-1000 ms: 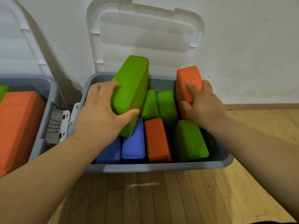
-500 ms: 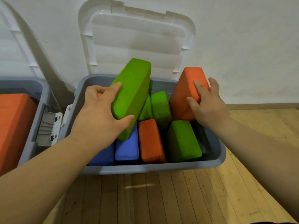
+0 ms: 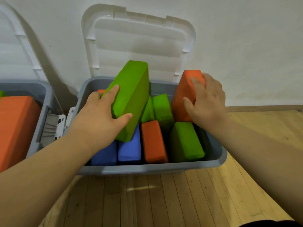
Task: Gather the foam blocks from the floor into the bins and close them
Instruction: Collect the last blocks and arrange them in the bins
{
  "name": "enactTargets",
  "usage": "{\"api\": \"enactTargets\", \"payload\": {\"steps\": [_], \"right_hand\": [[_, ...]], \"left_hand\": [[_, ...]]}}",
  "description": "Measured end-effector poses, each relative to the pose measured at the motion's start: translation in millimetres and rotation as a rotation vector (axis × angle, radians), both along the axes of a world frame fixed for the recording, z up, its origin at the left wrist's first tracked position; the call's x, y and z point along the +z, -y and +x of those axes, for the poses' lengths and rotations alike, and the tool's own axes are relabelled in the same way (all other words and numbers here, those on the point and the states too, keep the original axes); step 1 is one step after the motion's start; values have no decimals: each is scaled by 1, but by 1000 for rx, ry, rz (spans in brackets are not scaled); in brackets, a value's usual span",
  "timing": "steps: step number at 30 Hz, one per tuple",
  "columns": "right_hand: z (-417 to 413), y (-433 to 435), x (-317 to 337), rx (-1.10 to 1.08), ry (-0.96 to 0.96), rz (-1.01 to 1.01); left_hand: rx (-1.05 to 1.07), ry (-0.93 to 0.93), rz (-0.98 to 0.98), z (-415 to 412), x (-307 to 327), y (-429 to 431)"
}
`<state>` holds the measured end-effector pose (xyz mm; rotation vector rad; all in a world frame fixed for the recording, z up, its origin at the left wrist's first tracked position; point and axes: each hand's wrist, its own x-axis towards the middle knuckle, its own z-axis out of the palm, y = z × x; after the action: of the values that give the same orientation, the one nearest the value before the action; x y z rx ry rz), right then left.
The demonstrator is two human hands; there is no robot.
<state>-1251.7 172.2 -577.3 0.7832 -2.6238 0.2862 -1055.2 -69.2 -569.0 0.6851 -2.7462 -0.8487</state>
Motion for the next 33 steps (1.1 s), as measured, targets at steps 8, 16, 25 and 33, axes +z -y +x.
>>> {"api": "enactTargets", "payload": {"steps": [8, 16, 25, 33], "right_hand": [[65, 34, -72, 283, 748, 345], [67, 40, -83, 97, 668, 325], [57, 53, -63, 32, 707, 70], [64, 59, -92, 81, 892, 80]], "left_hand": [[79, 20, 25, 8, -2, 16], [76, 18, 27, 10, -2, 16], [92, 5, 14, 10, -3, 21], [109, -10, 12, 9, -2, 19]]}}
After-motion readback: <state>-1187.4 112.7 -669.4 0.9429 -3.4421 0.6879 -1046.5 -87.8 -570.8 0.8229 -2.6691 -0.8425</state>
